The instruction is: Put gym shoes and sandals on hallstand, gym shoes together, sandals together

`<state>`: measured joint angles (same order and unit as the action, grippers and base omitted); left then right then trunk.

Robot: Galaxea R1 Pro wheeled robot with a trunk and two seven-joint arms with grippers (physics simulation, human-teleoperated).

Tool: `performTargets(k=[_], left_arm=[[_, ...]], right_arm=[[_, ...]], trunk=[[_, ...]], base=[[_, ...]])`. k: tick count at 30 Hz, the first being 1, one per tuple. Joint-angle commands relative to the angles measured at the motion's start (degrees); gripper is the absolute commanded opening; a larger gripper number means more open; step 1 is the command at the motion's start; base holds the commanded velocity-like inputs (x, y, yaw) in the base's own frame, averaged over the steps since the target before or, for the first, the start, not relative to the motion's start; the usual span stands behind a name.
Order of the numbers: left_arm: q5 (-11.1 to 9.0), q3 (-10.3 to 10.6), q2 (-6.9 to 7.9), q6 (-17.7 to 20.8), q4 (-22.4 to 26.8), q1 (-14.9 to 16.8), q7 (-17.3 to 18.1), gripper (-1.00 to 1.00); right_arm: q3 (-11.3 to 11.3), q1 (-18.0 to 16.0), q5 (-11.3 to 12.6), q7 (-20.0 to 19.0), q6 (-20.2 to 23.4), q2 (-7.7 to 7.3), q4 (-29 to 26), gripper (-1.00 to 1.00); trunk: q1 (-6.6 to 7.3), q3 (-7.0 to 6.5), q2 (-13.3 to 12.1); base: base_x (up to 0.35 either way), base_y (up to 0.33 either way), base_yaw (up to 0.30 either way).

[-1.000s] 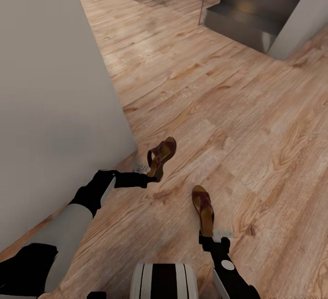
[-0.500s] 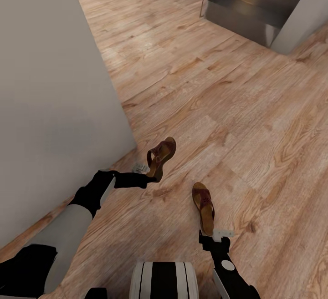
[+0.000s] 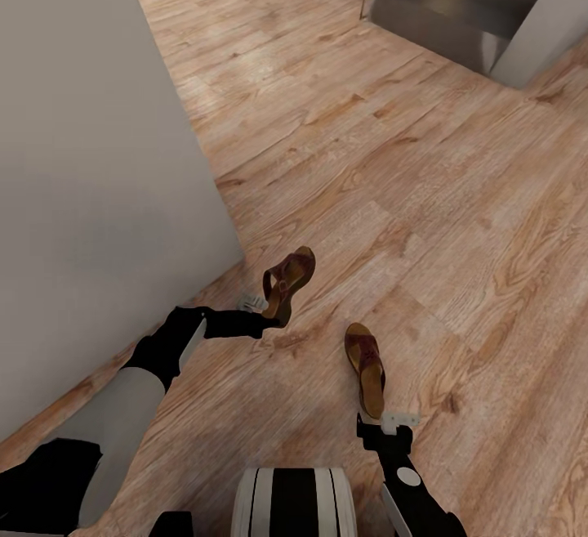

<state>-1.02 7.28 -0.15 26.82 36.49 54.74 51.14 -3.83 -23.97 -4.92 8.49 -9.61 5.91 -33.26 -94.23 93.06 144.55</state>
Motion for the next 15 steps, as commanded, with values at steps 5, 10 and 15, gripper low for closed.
performTargets(k=[5,10,15], left_arm=[[-0.02,0.11,0.00,0.20,0.07,-0.06,0.25,-1.00],[-0.04,0.02,-0.02,0.18,0.04,-0.07,0.28,-1.00],[-0.04,0.01,-0.02,0.16,0.01,-0.07,0.28,-1.00]], right_arm=[[-0.30,-0.02,-0.53,0.03,-0.15,0.07,0.03,1.00],[-0.30,-0.02,-0.53,0.03,-0.15,0.07,0.03,1.00],[-0.30,-0.02,-0.52,0.03,-0.15,0.07,0.03,1.00]], trunk=[[0.01,0.03,0.01],[0.01,0.03,0.01],[0.01,0.03,0.01]], base=[[0.000,0.000,0.000],[0.049,0.000,0.000],[0.040,0.000,0.000]])
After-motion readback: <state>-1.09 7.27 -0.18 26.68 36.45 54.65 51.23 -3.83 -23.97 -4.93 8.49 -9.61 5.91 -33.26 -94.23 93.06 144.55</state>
